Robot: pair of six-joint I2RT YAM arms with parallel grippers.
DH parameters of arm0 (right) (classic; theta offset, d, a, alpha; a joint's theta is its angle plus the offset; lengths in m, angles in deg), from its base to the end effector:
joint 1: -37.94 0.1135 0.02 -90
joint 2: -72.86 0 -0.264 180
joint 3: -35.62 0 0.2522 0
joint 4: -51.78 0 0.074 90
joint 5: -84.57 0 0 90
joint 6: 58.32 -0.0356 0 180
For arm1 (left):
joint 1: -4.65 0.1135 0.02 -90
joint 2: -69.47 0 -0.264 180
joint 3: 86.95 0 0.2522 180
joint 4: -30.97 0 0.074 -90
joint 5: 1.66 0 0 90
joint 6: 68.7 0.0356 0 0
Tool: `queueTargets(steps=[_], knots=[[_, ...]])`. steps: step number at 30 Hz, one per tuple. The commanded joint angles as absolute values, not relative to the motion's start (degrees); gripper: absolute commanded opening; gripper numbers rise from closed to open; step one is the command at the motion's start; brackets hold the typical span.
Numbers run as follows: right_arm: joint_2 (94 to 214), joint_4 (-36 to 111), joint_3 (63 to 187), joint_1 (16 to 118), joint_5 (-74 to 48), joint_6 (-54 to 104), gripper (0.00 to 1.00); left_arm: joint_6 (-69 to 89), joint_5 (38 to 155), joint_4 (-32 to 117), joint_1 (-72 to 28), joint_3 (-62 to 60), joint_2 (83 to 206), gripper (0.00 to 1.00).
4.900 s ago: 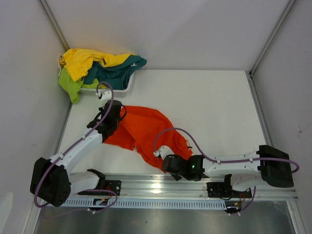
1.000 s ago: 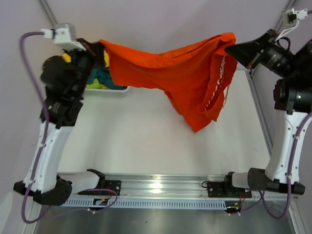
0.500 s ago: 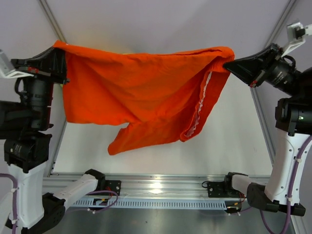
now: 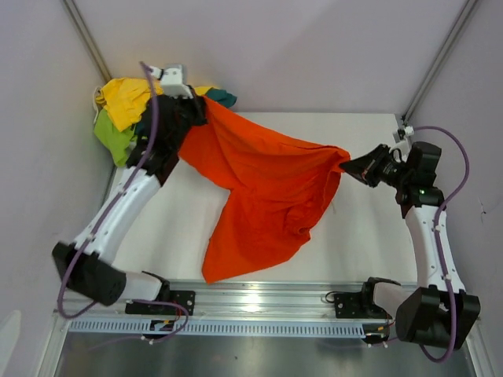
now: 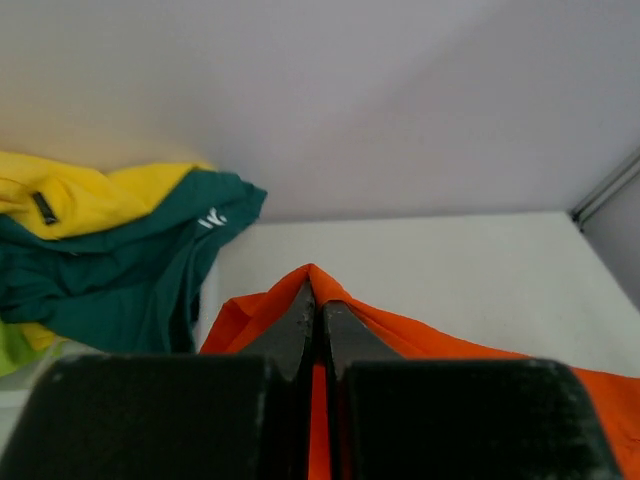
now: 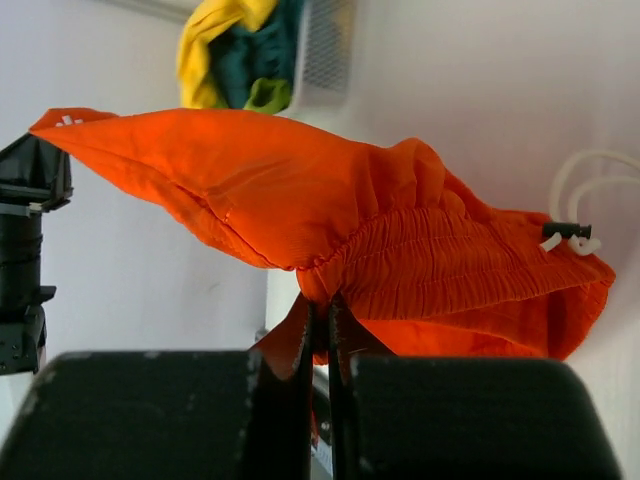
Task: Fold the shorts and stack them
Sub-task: Flatten the shorts out
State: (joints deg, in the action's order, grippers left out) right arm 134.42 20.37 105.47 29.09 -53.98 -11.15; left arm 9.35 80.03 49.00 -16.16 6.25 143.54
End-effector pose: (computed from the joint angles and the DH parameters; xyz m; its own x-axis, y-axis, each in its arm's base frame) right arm 0.2349 -0.0096 0.3437 -0.6783 0.5611 -0.4744 -0.1611 0.5164 0.8411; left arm 0.2776 -0.1000 0.4521 -0.0273 -0.2088 -0.9776 0.2155 0.9537 -0.2097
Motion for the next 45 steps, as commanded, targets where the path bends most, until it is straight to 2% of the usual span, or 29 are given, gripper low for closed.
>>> queueTargets(steps=[1,7,11,12,15,16,18,21,22,23,24,25,26,27,28,29,37,42,45], knots=[[135.42,25.45,106.94,27.92,-47.10,-9.54,0.00,6.80,85.44,40.08,-15.82,7.66,153.03,0.00],[144.21,30.19,110.10,27.56,-37.35,-10.24,0.00,7.67,84.57,44.18,-17.05,23.03,173.77,0.00],[153.25,30.46,115.01,27.04,-32.86,-8.93,0.00,7.76,83.77,49.38,-17.40,38.32,185.73,0.00],[154.50,30.46,115.81,26.78,-31.20,-8.75,0.00,7.76,83.86,50.26,-17.41,45.83,190.19,0.00],[159.16,30.72,118.72,25.55,-28.82,-8.49,0.00,7.85,83.86,54.82,-17.58,53.61,199.33,0.00],[160.39,30.38,119.68,25.37,-28.20,-8.31,0.00,7.94,83.95,55.97,-17.76,60.77,201.29,0.00],[164.51,29.93,123.11,24.76,-27.23,-7.78,0.00,7.85,83.77,55.11,-17.93,63.99,204.20,0.00],[169.51,31.16,126.70,23.96,-25.56,-7.87,0.00,7.15,83.95,49.40,-17.93,62.34,206.40,0.01],[171.02,32.12,127.68,23.87,-24.60,-7.87,0.05,6.97,83.86,48.17,-17.93,62.16,207.45,0.13],[172.42,32.56,128.73,23.79,-23.37,-7.96,0.18,6.97,82.99,46.33,-17.93,61.99,207.98,0.30],[175.14,32.48,131.53,23.79,-22.14,-7.78,0.35,6.80,82.02,45.96,-17.93,61.90,208.43,0.73],[176.38,31.09,133.03,23.87,-20.65,-7.61,0.65,6.53,80.97,45.61,-17.85,61.98,208.69,0.87],[177.44,30.12,134.62,24.05,-17.68,-7.52,0.72,6.36,79.22,45.43,-17.76,61.90,208.52,0.99],[178.41,28.89,136.37,24.14,-16.52,-7.08,0.75,6.36,78.59,45.26,-17.76,62.07,208.08,0.99],[179.55,25.83,139.61,24.48,-15.02,-6.21,0.91,6.53,78.15,45.08,-17.58,61.99,207.47,0.99],[179.73,23.89,141.12,24.75,-10.92,-5.68,0.94,7.49,77.80,45.08,-17.58,61.90,205.81,0.99],[171.48,17.30,137.98,30.19,-8.06,1.70,0.91,9.96,80.43,49.99,-18.54,57.25,193.42,0.99],[164.11,13.07,127.81,34.33,-12.80,1.80,0.90,11.72,79.29,52.20,-21.88,39.33,181.65,0.99],[159.02,8.59,121.39,36.16,-13.96,2.58,0.86,9.79,79.28,52.55,-23.64,28.17,173.38,0.99]])
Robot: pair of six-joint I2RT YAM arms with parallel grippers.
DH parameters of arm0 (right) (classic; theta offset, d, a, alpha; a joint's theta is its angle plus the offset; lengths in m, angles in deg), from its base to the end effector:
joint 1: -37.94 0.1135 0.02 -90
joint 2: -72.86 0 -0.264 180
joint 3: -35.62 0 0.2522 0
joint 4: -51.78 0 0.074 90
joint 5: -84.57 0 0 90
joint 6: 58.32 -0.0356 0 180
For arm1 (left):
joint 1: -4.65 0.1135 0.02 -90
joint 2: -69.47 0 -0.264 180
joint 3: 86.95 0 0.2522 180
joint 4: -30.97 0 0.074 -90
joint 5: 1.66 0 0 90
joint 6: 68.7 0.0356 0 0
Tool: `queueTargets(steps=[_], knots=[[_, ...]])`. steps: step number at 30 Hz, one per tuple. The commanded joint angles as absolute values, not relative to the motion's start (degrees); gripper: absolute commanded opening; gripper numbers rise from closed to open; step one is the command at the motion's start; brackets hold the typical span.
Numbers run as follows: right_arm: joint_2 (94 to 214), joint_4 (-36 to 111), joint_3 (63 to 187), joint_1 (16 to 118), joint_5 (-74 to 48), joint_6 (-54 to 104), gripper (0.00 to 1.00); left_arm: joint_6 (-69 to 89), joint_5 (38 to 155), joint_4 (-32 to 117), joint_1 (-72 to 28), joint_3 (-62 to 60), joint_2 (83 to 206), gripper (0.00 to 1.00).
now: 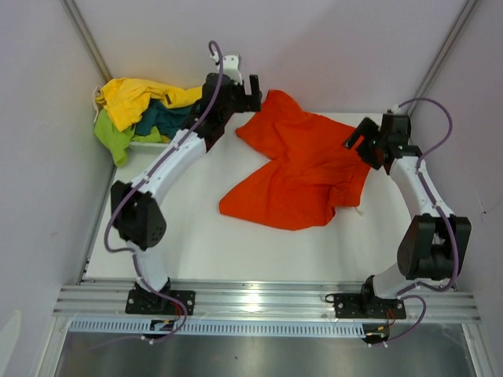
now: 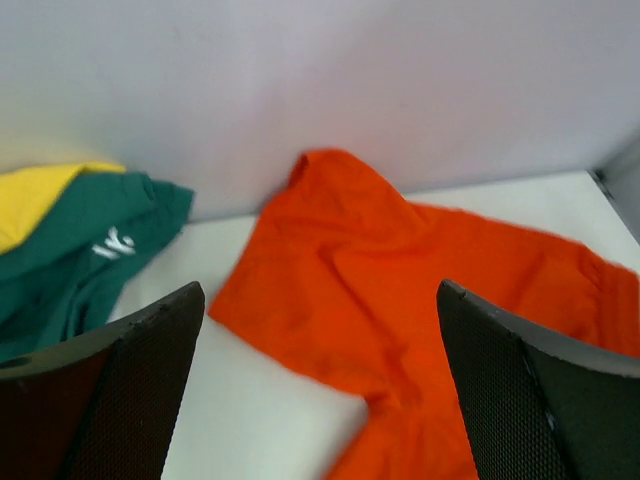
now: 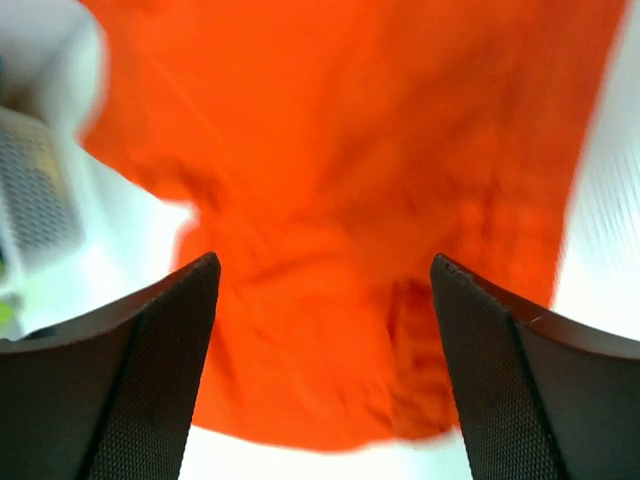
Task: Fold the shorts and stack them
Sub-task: Flatten the shorts out
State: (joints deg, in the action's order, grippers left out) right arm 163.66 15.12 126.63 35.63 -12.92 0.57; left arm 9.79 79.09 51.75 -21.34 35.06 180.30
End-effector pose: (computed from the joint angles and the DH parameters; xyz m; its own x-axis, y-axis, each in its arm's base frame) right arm 0.3637 -0.0100 0.3135 -0.5417 0.5345 -0.6487 0.2512 0.8394 0.4819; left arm 0.4240 -0.2003 0.3909 -0.2048 -0.1193 -0.9715 0.2543 0.9520 -0.1705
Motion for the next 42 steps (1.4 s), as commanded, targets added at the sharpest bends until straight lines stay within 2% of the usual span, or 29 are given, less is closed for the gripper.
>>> queueTargets(steps=[1,5,8,11,13,19,23,26,33,37,38,40,42], knots=[[157.34,7.88,119.88,37.22,-11.00,3.11,0.86,9.09,80.16,52.29,-23.99,23.71,169.36,0.99],[149.25,4.54,113.90,41.27,-5.80,1.46,0.82,2.95,78.34,51.67,-24.70,9.46,160.82,0.99],[144.15,1.73,109.86,41.45,-6.48,-3.55,0.81,-0.31,75.00,52.46,-25.75,2.07,155.46,0.99],[138.27,-0.91,107.39,42.15,-5.44,-6.72,0.89,-2.17,72.79,52.11,-26.90,-4.44,150.18,0.99],[134.41,-3.02,106.25,42.33,-1.93,-11.00,0.99,-3.74,73.14,52.28,-26.99,-6.99,148.23,0.99],[135.34,-7.25,102.73,42.59,-1.47,-20.69,1.00,-6.03,73.50,54.13,-27.25,-13.50,144.98,0.99],[136.84,-0.15,98.52,41.28,-3.59,-24.73,0.96,-6.65,70.95,51.94,-27.25,-18.69,140.68,0.99],[137.80,4.25,96.58,40.92,-1.92,-26.85,0.89,-6.30,69.98,52.72,-27.25,-20.19,137.60,0.99],[143.07,8.31,96.14,39.70,1.95,-31.15,0.88,-5.16,68.75,55.45,-27.25,-22.12,133.55,0.99],[144.66,11.29,93.86,39.08,3.88,-33.79,0.83,-5.07,67.95,55.45,-27.25,-23.62,131.62,0.99],[144.67,12.43,93.42,38.99,5.10,-34.49,0.77,-5.16,67.87,55.28,-27.25,-24.40,131.09,0.99],[144.14,14.71,91.58,38.99,6.61,-36.25,0.72,-5.42,67.86,55.01,-27.25,-24.67,130.82,0.99],[143.88,16.30,90.51,38.99,7.75,-37.13,0.60,-5.60,68.04,54.66,-27.25,-25.12,130.47,0.99]])
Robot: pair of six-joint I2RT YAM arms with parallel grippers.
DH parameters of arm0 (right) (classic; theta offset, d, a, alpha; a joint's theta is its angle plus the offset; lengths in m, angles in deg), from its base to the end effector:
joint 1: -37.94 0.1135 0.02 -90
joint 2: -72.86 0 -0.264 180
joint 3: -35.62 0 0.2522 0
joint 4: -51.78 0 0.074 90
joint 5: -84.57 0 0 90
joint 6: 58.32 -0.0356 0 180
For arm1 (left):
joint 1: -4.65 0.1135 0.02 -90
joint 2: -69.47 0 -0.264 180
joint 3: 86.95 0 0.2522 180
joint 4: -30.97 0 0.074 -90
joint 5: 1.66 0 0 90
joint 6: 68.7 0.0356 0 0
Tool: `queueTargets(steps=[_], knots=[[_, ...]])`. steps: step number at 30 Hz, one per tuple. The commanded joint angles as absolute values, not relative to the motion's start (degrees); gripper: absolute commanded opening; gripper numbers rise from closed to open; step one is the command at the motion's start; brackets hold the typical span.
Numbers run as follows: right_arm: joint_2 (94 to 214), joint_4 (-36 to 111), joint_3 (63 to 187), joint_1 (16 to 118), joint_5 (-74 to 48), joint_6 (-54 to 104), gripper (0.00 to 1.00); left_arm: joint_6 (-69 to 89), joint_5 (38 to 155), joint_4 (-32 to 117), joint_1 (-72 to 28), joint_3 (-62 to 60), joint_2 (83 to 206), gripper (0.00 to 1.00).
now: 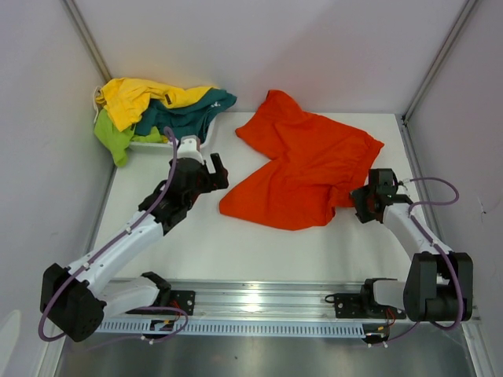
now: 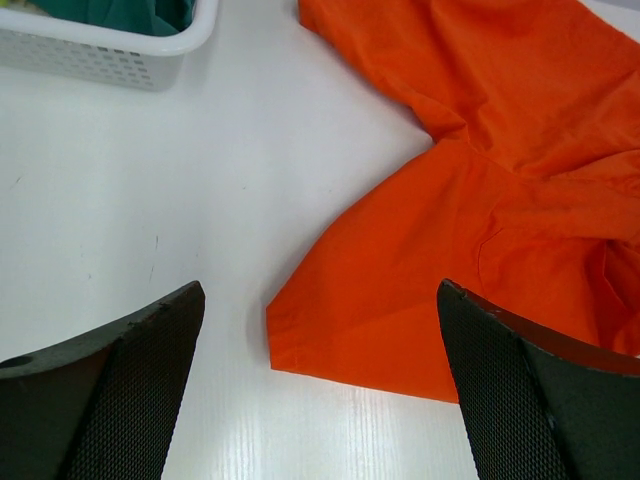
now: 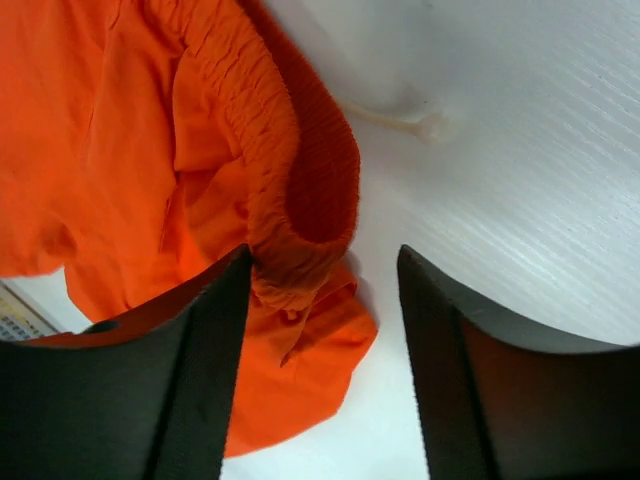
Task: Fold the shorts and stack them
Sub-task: Flatten the shorts out
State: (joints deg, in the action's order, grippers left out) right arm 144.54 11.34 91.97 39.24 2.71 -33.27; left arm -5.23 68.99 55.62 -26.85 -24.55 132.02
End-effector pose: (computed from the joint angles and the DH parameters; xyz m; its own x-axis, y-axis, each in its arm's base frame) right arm 0.2417 0.0004 0.2071 -0.2982 0.8903 -0.3442 0.7730 0.4368 0.4600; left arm 0.2178 -0.1196 0.3020 -0.4256 -0.2334 -0.8743 0.0519 0.9583 -0.2811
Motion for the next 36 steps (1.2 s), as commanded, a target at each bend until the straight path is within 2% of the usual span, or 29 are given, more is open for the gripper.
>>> queueTargets(steps=[1,2,4,6,7,8,16,25,27,28,29,36], knots=[[144.14,17.09,90.16,38.99,7.93,-37.40,0.56,-5.60,68.04,54.49,-27.25,-25.64,130.38,0.99],[144.49,17.01,90.33,38.82,7.93,-37.31,0.49,-5.60,68.04,54.48,-27.25,-25.90,130.47,0.99],[145.54,16.05,90.86,38.55,7.84,-37.31,0.43,-5.42,67.78,54.83,-27.25,-25.82,130.56,0.99],[146.60,15.26,91.39,38.46,7.40,-37.05,0.27,-5.25,67.43,55.01,-27.25,-25.82,130.56,0.99],[146.60,13.78,91.39,38.55,7.40,-37.14,0.11,-5.25,67.34,55.01,-27.25,-25.99,130.56,0.99],[145.90,12.98,91.39,38.55,7.40,-37.22,0.00,-5.16,67.25,55.01,-27.25,-26.08,130.47,0.99],[133.87,-0.73,90.95,38.46,15.83,-32.14,0.00,-5.07,67.16,54.66,-27.25,-26.17,130.56,0.99],[125.08,-9.96,87.09,39.78,16.54,-31.08,0.01,-5.16,67.43,54.48,-27.25,-25.82,131.61,0.99],[123.75,-11.63,86.82,40.22,16.63,-29.76,0.12,-5.16,67.43,54.48,-27.25,-25.82,132.05,0.99],[122.62,-12.34,86.99,40.39,16.37,-28.45,0.27,-5.07,67.43,54.48,-27.25,-25.90,132.14,0.99],[122.00,-13.47,87.17,40.48,16.28,-28.09,0.35,-4.98,67.43,54.48,-27.25,-25.99,132.31,0.99],[115.93,-19.55,91.65,40.84,12.77,-23.08,0.38,-4.72,68.39,53.96,-27.25,-25.47,132.58,0.99]])
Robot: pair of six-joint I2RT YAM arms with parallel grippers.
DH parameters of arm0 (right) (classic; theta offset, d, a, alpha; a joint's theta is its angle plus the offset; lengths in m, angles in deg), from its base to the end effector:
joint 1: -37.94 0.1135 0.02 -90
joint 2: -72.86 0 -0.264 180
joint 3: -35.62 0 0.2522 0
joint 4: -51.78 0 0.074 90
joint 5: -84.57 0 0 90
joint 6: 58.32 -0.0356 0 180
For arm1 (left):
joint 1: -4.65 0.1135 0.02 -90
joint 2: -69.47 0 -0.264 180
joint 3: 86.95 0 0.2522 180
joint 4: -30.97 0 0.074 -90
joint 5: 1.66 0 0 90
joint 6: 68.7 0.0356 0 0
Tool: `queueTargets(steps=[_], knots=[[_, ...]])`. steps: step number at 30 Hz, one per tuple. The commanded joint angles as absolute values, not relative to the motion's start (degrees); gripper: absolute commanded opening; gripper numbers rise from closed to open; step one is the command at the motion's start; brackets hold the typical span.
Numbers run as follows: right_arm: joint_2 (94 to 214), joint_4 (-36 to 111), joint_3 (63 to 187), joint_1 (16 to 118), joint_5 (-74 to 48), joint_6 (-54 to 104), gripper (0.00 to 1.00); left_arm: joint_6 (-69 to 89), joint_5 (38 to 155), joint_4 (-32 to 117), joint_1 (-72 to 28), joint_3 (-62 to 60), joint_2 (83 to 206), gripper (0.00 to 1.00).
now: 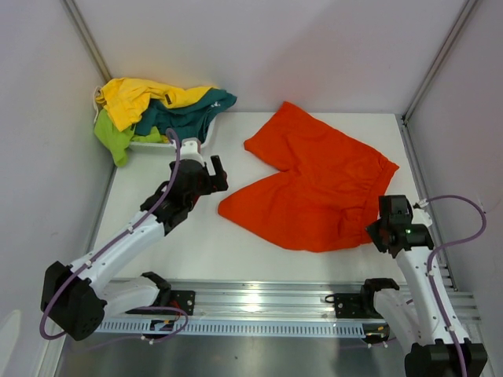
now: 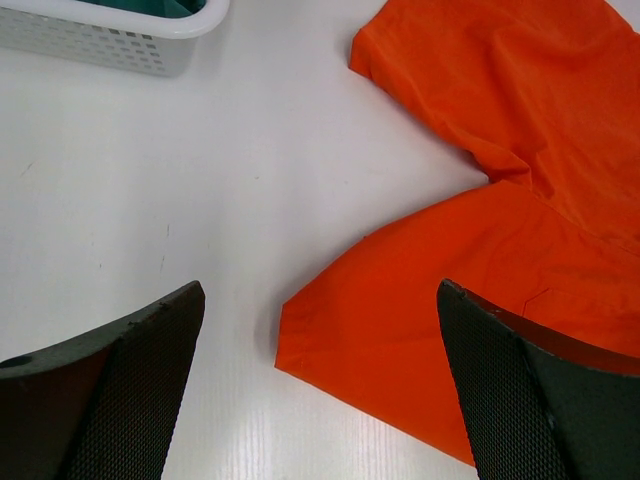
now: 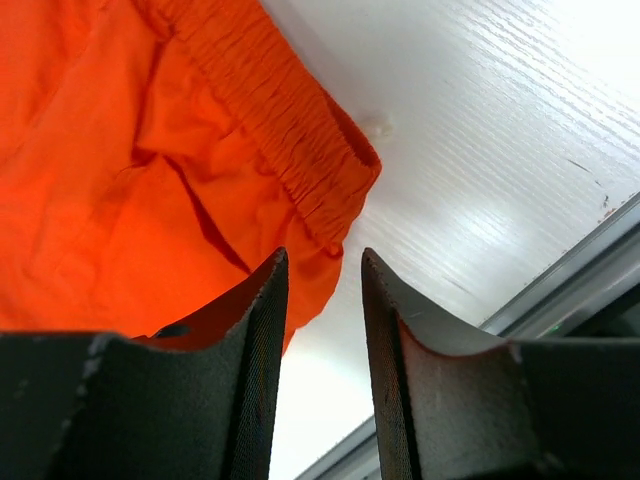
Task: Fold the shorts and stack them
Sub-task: Flatten the shorts out
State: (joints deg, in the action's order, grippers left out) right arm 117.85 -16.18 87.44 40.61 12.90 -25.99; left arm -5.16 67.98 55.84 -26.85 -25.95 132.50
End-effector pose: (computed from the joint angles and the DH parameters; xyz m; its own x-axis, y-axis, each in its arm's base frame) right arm 0.1361 -0.0049 0.2357 -0.3770 0.7854 -0.4909 0.7966 0.5454 0.2607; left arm 0.2180 -0.1191 0.2913 -0.4457 -0.2168 -0.8685 0.0298 0.9661 -0.2564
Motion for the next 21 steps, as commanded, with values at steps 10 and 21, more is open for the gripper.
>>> queueTargets(steps=[10,21], knots=[[123.82,3.81,87.26,40.84,-0.24,-16.39,0.09,-6.04,73.66,52.73,-28.39,-24.67,137.84,0.99],[128.50,-0.47,80.58,42.77,12.66,-25.62,0.00,-5.77,72.79,53.16,-28.30,-24.14,138.12,0.99]])
